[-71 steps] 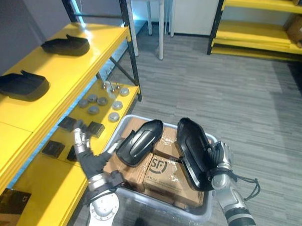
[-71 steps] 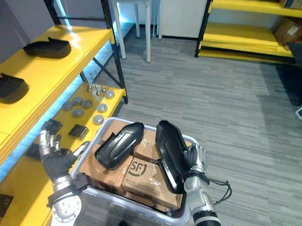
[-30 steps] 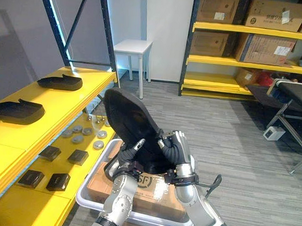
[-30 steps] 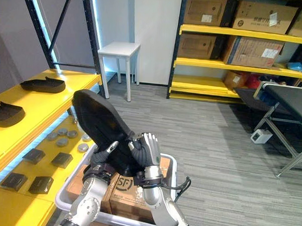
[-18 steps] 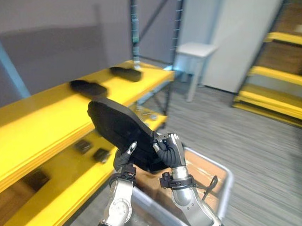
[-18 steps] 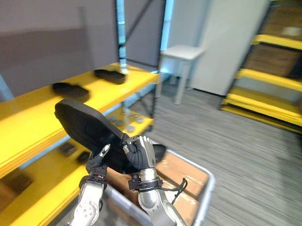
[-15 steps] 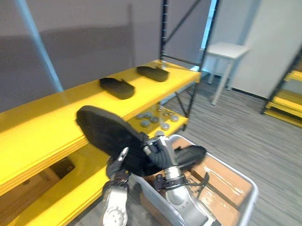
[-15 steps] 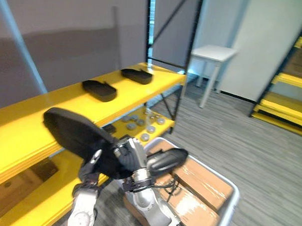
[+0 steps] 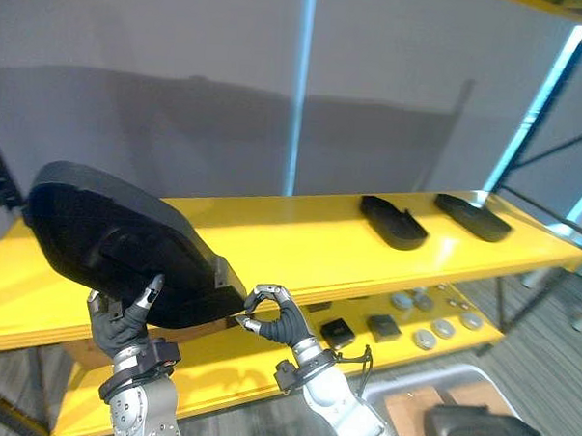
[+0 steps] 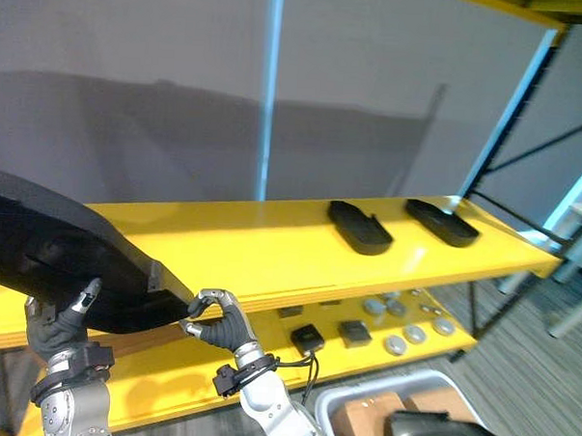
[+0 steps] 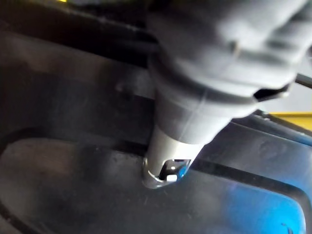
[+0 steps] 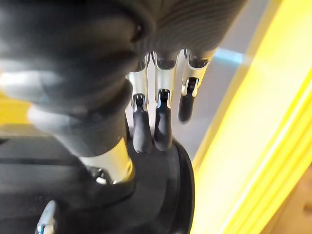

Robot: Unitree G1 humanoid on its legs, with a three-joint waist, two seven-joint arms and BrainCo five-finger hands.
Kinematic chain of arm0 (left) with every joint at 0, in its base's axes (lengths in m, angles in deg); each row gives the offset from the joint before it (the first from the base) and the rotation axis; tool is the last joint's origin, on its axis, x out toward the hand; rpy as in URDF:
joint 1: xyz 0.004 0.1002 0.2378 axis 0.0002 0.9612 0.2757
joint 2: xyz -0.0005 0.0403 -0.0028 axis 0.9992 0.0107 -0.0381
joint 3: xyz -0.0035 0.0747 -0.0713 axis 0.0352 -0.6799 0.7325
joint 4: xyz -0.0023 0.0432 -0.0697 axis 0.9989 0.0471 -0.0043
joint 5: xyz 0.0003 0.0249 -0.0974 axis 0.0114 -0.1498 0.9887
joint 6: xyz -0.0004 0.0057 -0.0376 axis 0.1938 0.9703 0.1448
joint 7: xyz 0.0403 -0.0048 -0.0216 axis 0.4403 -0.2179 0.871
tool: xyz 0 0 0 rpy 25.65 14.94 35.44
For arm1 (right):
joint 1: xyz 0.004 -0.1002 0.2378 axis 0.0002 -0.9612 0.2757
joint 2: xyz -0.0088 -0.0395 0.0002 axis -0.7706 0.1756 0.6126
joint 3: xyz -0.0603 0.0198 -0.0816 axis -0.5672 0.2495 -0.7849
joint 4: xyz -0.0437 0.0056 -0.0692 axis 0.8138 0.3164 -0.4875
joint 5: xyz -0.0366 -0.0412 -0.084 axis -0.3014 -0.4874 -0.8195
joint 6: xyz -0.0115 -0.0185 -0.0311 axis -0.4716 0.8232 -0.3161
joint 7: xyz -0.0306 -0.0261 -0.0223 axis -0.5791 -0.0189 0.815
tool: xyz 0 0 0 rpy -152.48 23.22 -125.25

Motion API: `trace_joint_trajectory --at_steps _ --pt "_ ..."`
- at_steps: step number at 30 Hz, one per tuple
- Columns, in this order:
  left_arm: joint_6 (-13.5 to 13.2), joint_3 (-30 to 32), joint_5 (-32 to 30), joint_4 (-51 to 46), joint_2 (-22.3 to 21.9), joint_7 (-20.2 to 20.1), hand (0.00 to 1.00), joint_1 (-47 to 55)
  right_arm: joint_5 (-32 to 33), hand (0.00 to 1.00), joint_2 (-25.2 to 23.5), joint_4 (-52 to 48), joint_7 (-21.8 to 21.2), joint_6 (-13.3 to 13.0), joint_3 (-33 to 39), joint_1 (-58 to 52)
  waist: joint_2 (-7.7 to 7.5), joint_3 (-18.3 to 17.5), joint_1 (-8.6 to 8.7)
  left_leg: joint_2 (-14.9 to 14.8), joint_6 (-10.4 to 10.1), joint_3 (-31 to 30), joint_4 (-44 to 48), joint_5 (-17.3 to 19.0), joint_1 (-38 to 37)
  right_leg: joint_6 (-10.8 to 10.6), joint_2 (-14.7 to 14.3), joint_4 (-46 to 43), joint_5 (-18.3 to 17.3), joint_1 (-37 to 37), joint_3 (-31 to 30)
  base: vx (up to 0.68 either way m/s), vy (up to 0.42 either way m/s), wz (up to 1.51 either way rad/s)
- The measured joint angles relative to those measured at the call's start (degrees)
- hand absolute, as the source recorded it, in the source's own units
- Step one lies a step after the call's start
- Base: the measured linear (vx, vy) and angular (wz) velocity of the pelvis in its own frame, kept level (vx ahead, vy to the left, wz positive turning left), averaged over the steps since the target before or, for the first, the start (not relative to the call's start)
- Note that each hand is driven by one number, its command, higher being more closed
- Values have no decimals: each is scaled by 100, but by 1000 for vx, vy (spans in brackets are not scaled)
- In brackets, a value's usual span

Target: Walk over and take plastic housings, then place them on the shelf

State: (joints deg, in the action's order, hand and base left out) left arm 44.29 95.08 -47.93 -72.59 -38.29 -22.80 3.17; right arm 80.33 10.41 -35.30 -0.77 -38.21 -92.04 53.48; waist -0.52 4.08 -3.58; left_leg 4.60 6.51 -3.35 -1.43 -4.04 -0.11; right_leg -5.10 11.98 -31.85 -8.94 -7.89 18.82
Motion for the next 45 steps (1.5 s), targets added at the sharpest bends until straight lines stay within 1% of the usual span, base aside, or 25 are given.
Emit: trace_joint_trajectory --at_steps 1,3,5,6,7,8,9,11,12,13,14,15,16,17,18,19,20,23,25,27,30,32,34,40,45 --pt "62 -4 -282 11 48 19 100 8 101 0 9 -214 -32 -1 292 -273 -27 65 13 72 -10 -228 -5 5 -29 -25 -268 780 16 -37 -425 66 -88 88" --pt "129 3 -528 11 83 50 100 68 215 0 53 -395 -80 -1 502 -510 -53 116 22 167 -37 -321 -4 22 -110 79 -375 1257 87 -29 -614 80 -82 57" --pt "279 12 -1068 9 151 169 100 208 313 0 78 -562 -157 0 729 -789 -111 126 61 357 -92 -297 161 246 -125 506 -408 1848 526 52 -730 111 -72 12" --pt "318 14 -1208 13 156 184 100 237 316 0 83 -591 -169 -1 753 -851 -112 144 87 390 -77 -277 279 366 -116 487 -428 1993 688 138 -771 139 -89 -9" --pt "404 3 -1491 4 134 176 100 313 397 0 97 -604 -263 -5 825 -1016 -14 206 123 318 -163 -219 708 726 -3 405 -536 2229 742 364 -789 108 -79 -18" --pt "426 -22 -1591 3 135 162 100 332 458 0 104 -637 -290 -5 842 -1109 15 219 123 251 -236 -158 971 932 76 412 -634 2320 742 434 -798 149 -86 -38" --pt "483 -45 -1725 4 135 128 100 338 565 0 118 -921 -360 -4 841 -1411 41 291 117 44 -830 48 1894 1494 313 434 -814 2605 739 725 -886 125 -47 -30" --pt "546 -94 -1722 7 87 114 100 280 707 0 223 -1283 -435 -8 847 -1529 64 438 198 -170 -1493 334 3432 1658 899 480 -909 2739 758 942 -914 167 -23 -32" --pt "585 -171 -1717 27 46 106 100 285 796 0 354 -1467 -486 -15 913 -1605 47 470 177 -394 -1582 582 4303 1676 1297 484 -916 2742 758 1037 -1035 227 6 -60" --pt "595 -240 -1698 61 56 92 100 276 863 0 386 -1565 -539 -23 1000 -1678 26 450 131 -656 -1553 749 4421 1685 1435 464 -889 2743 771 1040 -1154 202 27 -78" --pt "598 -291 -1619 146 57 6 100 193 1007 0 431 -1723 -605 -26 1173 -1764 24 452 147 -988 -1420 841 4148 1719 1523 457 -806 2800 773 1040 -1292 284 115 -73" --pt "622 -282 -1460 367 71 -99 100 -2 1149 0 497 -1774 -659 -29 1395 -1800 37 442 237 -1271 -1275 720 3181 1638 1419 427 -656 2834 792 1076 -1420 236 150 -47" --pt "635 -280 -1423 401 75 -117 100 -40 1194 0 515 -1780 -662 -29 1427 -1809 43 436 275 -1305 -1244 669 2984 1604 1377 425 -638 2833 793 1071 -1428 292 246 -40" --pt "677 -288 -1243 508 87 -192 100 -173 1219 0 586 -1829 -661 -29 1599 -1882 97 391 342 -1465 -1184 376 2129 1379 1168 363 -585 2821 773 1026 -1508 214 289 -43" --pt "706 -298 -953 579 114 -258 100 -275 1219 0 667 -1942 -654 -30 1750 -2008 255 297 416 -1647 -1251 260 1448 779 1009 143 -609 2842 703 985 -1608 208 327 -46" --pt "709 -328 -765 645 148 -262 100 -344 1218 0 714 -1988 -652 -37 1833 -2089 353 263 471 -1709 -1587 262 1287 459 976 -17 -639 2854 653 987 -1636 194 364 -37" --pt "767 -405 -355 914 370 -265 100 -533 1214 0 603 -1926 -649 8 1915 -2342 147 227 556 -1481 -1476 445 1092 384 813 20 -401 2844 699 973 -1673 150 285 -20" --pt "836 -505 578 971 935 -228 100 -652 1187 0 476 -1957 -660 53 1806 -2782 -128 80 660 -1089 -1298 840 533 259 440 -69 38 2832 732 861 -1857 162 234 -39" --pt "834 -535 1112 982 1149 -153 100 -993 1189 0 482 -1960 -664 89 1754 -2831 -131 80 709 -1004 -1291 966 485 256 493 -185 119 2823 818 713 -1848 79 162 -23" --pt "795 -620 1557 1141 1378 -29 100 -1337 1187 0 514 -1959 -662 139 1634 -2853 -125 84 716 -1001 -1245 1018 387 221 505 -192 112 2839 822 617 -1850 22 77 -20" --pt "788 -897 2203 1733 1819 198 100 -2228 1189 0 758 -1957 -663 203 1226 -2950 -79 123 770 -1089 -1269 1122 88 49 503 -201 6 2875 823 440 -1856 -15 -15 -18" --pt "789 -1200 2684 2242 2136 400 100 -3103 1188 0 997 -1925 -673 257 905 -2986 -35 220 895 -1169 -1300 1119 -265 -198 492 -227 -95 2896 838 308 -1839 -41 -45 -2" --pt "790 -1434 2901 2714 2290 512 100 -3816 1189 0 1123 -1912 -676 319 705 -2993 -7 304 932 -1228 -1323 1121 -351 -292 597 -264 -158 2894 859 148 -1862 -51 -34 -5" --pt "1011 -1714 2881 4052 2488 774 100 -4848 1160 0 1411 -1868 -739 359 129 -2901 11 586 977 -1285 -1340 1115 -349 -387 770 -292 -224 2839 881 -61 -1934 -28 -18 -2" --pt "1223 -1742 2741 4431 2672 906 100 -5140 997 0 1420 -1868 -737 361 -33 -2708 7 797 941 -1284 -1352 1106 -348 -436 876 -291 -226 2786 881 -179 -1944 0 0 0"
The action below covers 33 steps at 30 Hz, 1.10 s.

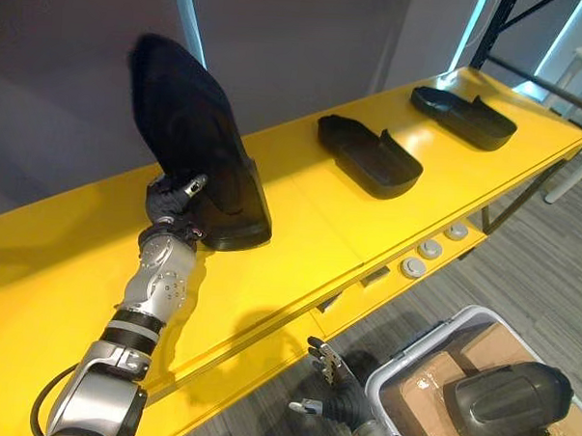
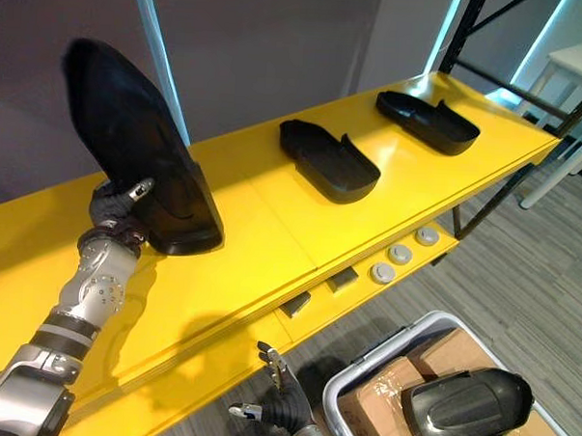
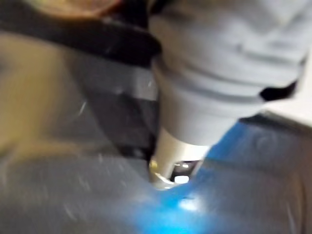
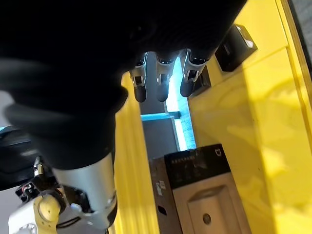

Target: Walk over and take plastic housings, then place them on the shelf

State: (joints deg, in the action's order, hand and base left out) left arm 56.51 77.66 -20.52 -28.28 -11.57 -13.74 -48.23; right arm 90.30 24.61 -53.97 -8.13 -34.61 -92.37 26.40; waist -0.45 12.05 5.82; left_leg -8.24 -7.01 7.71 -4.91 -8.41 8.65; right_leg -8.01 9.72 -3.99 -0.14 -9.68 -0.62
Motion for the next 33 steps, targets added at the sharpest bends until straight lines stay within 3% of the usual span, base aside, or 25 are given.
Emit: trace_joint_trajectory --at_steps 5,12,22,23,28,33 --pt "291 59 -289 636 116 219 100 -199 -64 0 -1 0 -1 3 -106 54 3 194 -10 -2 7 2 0 -34 34 2 -5 -66 -2 -78 -19 0 0 0" --pt "615 249 -815 1099 360 195 100 -206 -62 0 -1 0 -27 20 -283 51 -4 302 -25 -15 12 0 -1 -46 36 0 -16 -95 -3 -92 -23 0 0 0" --pt "1121 -386 -1547 1373 1187 -755 100 -195 -32 0 -7 0 -112 20 -276 48 -4 302 -33 -23 10 -2 -1 -49 18 -1 -21 -105 -2 -78 -21 0 0 0" --pt "1144 -455 -1625 1367 1276 -857 0 -179 -32 0 -8 0 -147 20 -271 45 -4 302 -33 -24 10 -2 -1 -49 16 -1 -21 -104 -2 -76 -21 0 0 0" --pt "1173 -960 -1886 1030 1908 -1344 0 52 -19 0 -9 0 -233 19 -179 -22 -4 302 -19 -33 9 1 -1 -49 -4 -1 -28 -82 -2 -43 -18 0 0 0" --pt "1167 -1044 -1828 562 2184 -1576 0 363 -19 0 -15 1 -282 18 -183 -47 1 297 -17 -42 4 -3 0 -52 -51 -1 -33 -68 -1 22 0 -1 1 1"
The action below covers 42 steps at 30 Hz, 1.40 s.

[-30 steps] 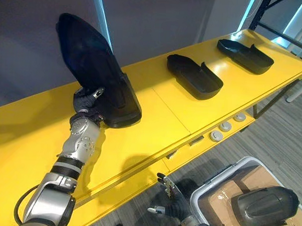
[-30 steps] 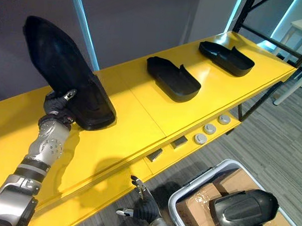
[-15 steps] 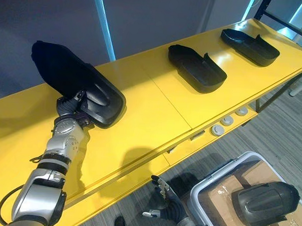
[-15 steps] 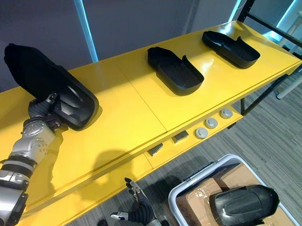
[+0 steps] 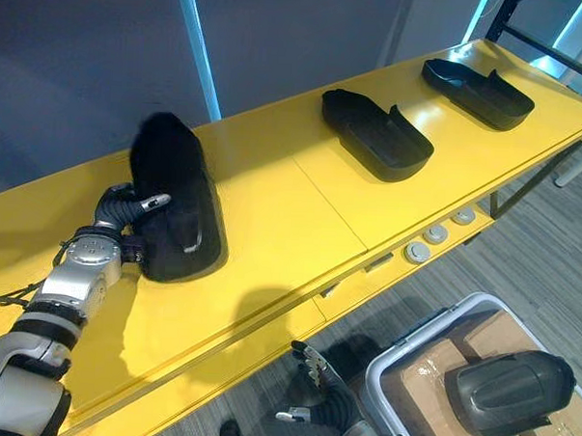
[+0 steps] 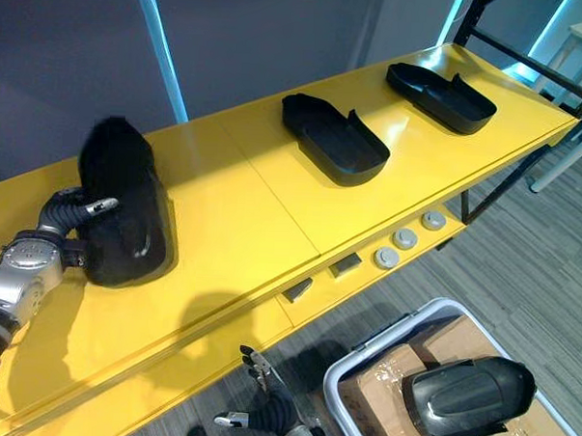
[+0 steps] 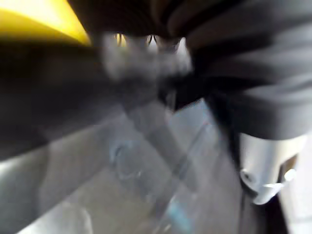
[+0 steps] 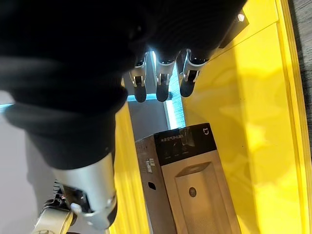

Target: Walk over and take plastic housings, then place them on the shelf

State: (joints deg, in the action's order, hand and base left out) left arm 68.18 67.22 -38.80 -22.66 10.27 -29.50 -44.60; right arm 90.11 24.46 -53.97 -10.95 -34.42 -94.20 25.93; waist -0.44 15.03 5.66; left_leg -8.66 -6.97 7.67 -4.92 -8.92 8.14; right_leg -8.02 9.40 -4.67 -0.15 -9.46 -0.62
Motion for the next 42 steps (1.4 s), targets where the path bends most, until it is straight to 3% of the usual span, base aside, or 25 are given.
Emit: trace_joint_trajectory --at_steps 5,8,13,19,24,29,33,34,36,38,39,40,42 --pt "-60 -199 772 -100 53 166 0 108 -1 0 -3 63 -16 1 -20 -40 0 -71 29 -3 -4 -18 -1 0 -64 -1 0 24 1 84 21 0 0 0" --pt "-154 -141 1060 -104 -219 479 0 181 0 0 0 241 1 8 -23 -43 -1 -148 41 -2 -4 -43 -2 0 -63 -2 1 38 3 109 43 -4 8 5" --pt "-730 591 1902 -587 -1476 1311 0 444 -1 0 -3 334 52 86 -23 -33 -7 -315 19 0 -17 -158 -1 -10 -34 1 4 105 10 190 174 1 6 10" --pt "-1111 1250 1968 -1605 -2872 1769 0 1075 -18 0 -7 441 161 86 2 -21 1 -440 27 -7 -18 -153 -1 -10 -107 4 -4 140 19 272 175 -2 1 -1" --pt "-1253 1576 1936 -2103 -3188 1943 0 1424 -45 0 -4 448 194 86 119 -61 34 -532 27 -20 -23 -152 -3 -6 -193 7 -21 136 24 351 194 -16 4 -1" --pt "-1396 2640 1227 -2837 -3454 2355 0 1891 -54 0 -10 490 192 85 186 -201 150 -688 -18 -20 -23 -161 -8 -5 -334 9 -21 144 21 498 212 -9 2 1" --pt "-1194 3345 -579 -4064 -4184 2928 0 2719 -59 0 -14 507 156 75 241 -227 268 -836 -28 -22 -25 -201 -30 -2 -338 27 -22 154 5 532 255 -27 8 4" --pt "-1049 3357 -1307 -4563 -4472 3051 0 3083 -71 0 -32 529 147 31 305 -226 276 -892 -42 -23 -25 -201 -30 -2 -339 29 -22 167 4 539 257 0 0 0" --pt "-938 3172 -2124 -5188 -4791 3164 0 3588 -73 0 -142 589 155 -54 498 -213 275 -956 -53 -23 -26 -201 -31 -1 -341 30 -22 173 4 543 258 0 0 0" --pt "-908 2556 -3368 -5907 -5173 3188 0 4288 -145 0 -368 654 259 -212 950 -197 274 -1040 -104 -23 -25 -194 -31 -1 -351 30 -22 174 5 549 255 0 0 0" --pt "-918 2376 -3625 -6034 -5204 3182 0 4446 -151 0 -403 653 289 -263 1060 -188 276 -1063 -111 -23 -25 -193 -31 -1 -352 30 -22 174 5 550 255 0 0 0" --pt "-977 1943 -3972 -6237 -5202 3094 100 4764 -177 0 -460 650 336 -356 1244 -162 282 -1102 -111 -23 -25 -189 -32 -1 -364 30 -22 175 5 552 253 0 0 0" --pt "-1135 1300 -4282 -6363 -5177 2780 100 5235 -180 0 -502 623 406 -501 1473 -166 299 -1150 -110 -25 -27 -172 -32 2 -375 23 -22 191 0 550 242 -14 4 -3"
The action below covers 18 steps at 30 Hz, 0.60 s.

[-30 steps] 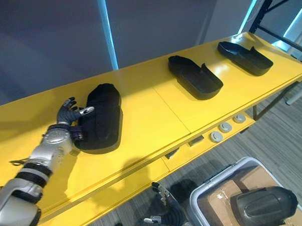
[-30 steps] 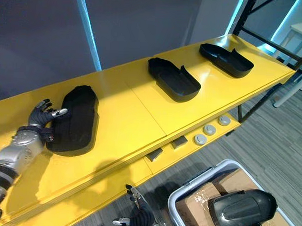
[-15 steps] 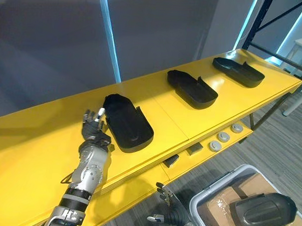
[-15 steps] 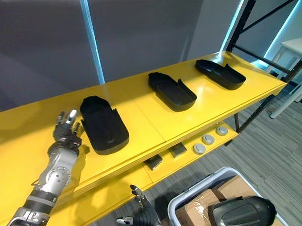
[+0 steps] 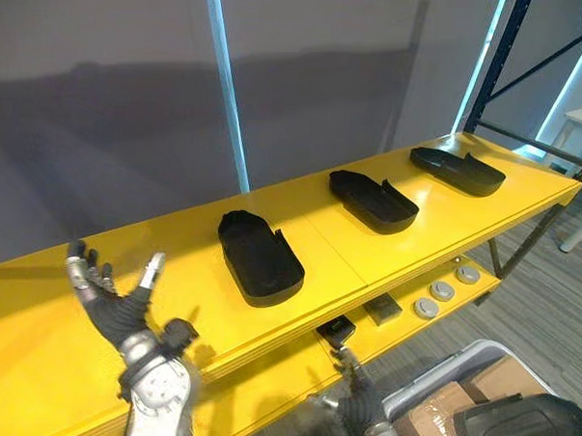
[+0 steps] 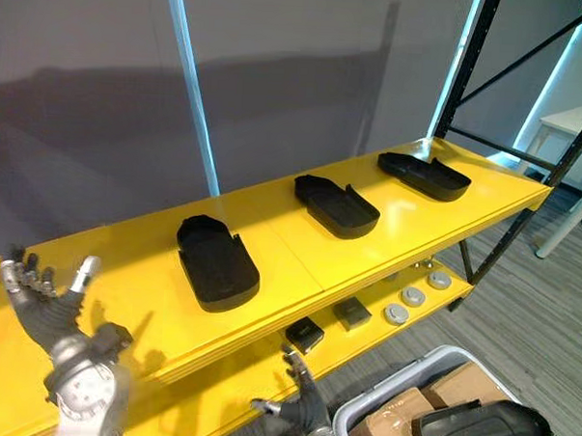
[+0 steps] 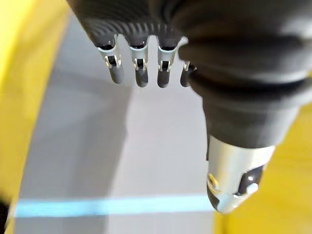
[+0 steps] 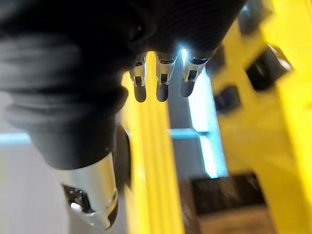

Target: Walk over and take plastic housings, then place them on the shelf

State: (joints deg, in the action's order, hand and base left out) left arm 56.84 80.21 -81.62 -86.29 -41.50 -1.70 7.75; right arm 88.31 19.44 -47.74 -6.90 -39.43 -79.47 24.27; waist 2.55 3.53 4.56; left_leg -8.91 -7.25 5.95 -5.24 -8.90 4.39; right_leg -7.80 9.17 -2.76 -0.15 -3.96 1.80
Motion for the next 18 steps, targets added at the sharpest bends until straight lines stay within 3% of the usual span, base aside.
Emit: trace_joint_trajectory --at_steps 4,8,12,18 --pt "-285 -874 294 311 144 -1113 100 614 -17 0 -35 1 46 -89 213 -30 13 -59 0 -34 -48 66 -1 38 0 -31 -36 46 -13 -30 -71 -31 2 -9" --pt "-290 -1325 971 1171 229 -1992 100 626 -18 0 -149 1 18 -89 207 -35 12 -65 -5 -61 -56 167 -2 49 57 -36 -60 46 -7 -174 -162 -28 0 -12" --pt "-262 -1501 1326 1763 255 -2359 100 289 -26 0 -224 2 -3 -90 179 -19 3 -54 -1 -120 -36 275 3 20 279 28 -129 47 137 -443 -293 11 -6 -16" --pt "-204 -1432 1479 2475 322 -2352 100 -848 -44 0 -188 4 0 -90 73 104 -14 124 30 -140 -50 409 5 5 395 12 -153 165 277 -580 -428 13 7 -14"
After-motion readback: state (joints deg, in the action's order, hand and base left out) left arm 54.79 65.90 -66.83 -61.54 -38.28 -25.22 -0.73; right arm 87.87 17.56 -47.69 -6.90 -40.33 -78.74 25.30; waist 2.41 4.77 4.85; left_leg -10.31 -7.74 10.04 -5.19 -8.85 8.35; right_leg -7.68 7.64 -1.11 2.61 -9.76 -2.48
